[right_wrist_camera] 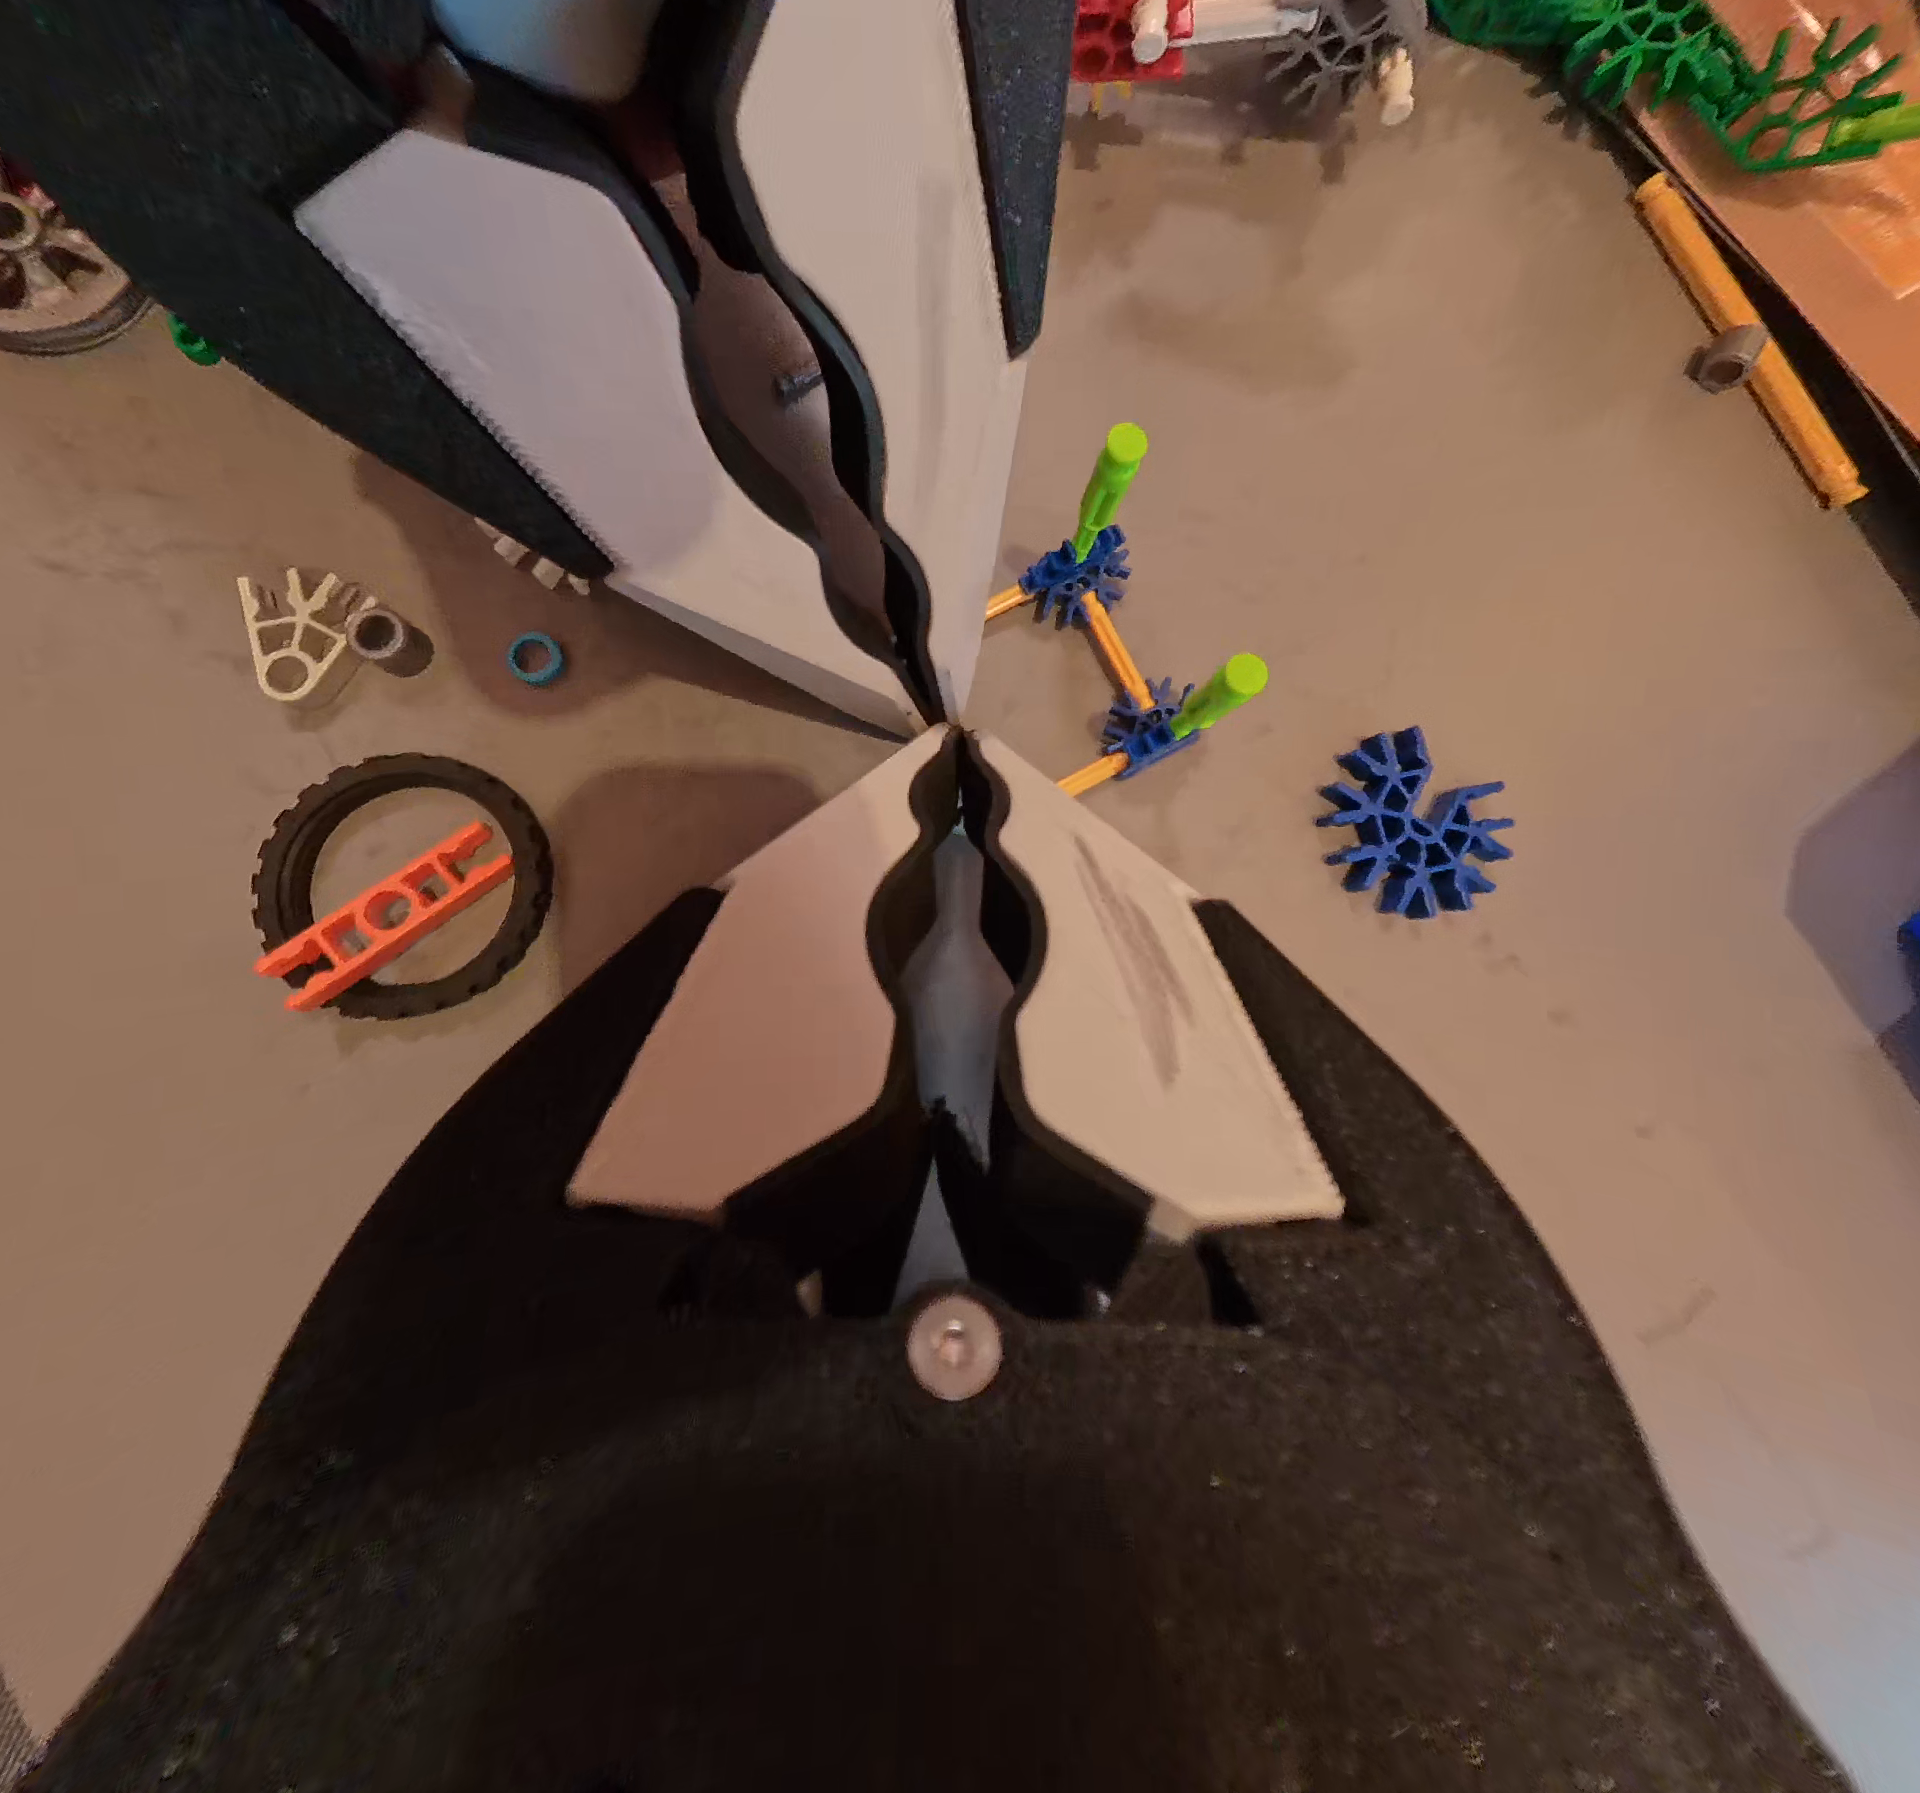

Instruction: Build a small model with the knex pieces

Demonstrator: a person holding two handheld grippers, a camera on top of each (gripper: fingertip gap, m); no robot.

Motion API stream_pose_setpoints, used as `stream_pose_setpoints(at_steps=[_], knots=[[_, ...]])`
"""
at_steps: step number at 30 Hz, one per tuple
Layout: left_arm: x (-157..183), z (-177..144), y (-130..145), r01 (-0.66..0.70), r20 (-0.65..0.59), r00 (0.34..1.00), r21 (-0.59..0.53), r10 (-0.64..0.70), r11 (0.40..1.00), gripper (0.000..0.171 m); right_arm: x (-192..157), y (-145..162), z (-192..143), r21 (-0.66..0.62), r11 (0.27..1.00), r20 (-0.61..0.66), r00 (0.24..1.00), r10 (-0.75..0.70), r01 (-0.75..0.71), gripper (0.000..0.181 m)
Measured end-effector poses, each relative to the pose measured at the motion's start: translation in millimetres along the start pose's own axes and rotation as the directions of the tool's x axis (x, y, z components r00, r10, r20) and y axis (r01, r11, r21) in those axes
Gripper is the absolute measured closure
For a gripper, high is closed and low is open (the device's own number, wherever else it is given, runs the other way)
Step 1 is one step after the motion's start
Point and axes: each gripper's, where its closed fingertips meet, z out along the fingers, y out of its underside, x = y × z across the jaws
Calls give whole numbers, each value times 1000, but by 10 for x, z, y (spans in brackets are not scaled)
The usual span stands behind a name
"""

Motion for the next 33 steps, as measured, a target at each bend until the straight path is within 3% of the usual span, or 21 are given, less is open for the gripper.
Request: stream_pose_setpoints(at_steps=[3,6,11,14,22,23,24,33], knots=[[-2,-22,13,-18,-29,999,-17,17,1000,171,-2,-26,8,5,1000,38,999,30,-30,181],[7,-184,-28,9,-92,996,40,-5,999,171,2,-86,-80,95,990,73,993,94,-100,181],[-228,-619,-79,-8,-25,1000,84,10,996,171,236,-173,-424,241,953,15,982,186,-184,173],[-403,-740,-72,0,53,999,92,-5,996,171,369,-163,-453,228,958,-51,980,191,-174,162],[-369,-376,1,31,49,998,55,-33,998,162,395,-188,-60,141,980,-60,987,149,-139,160],[-379,-318,15,34,59,998,49,-37,998,162,396,-179,-19,135,981,-59,987,148,-139,169],[-386,-272,24,38,66,997,46,-41,998,162,406,-173,5,133,982,-65,987,147,-137,176],[-416,-229,32,52,69,996,59,-56,997,166,428,-206,-1,184,968,-45,982,182,-171,177]])
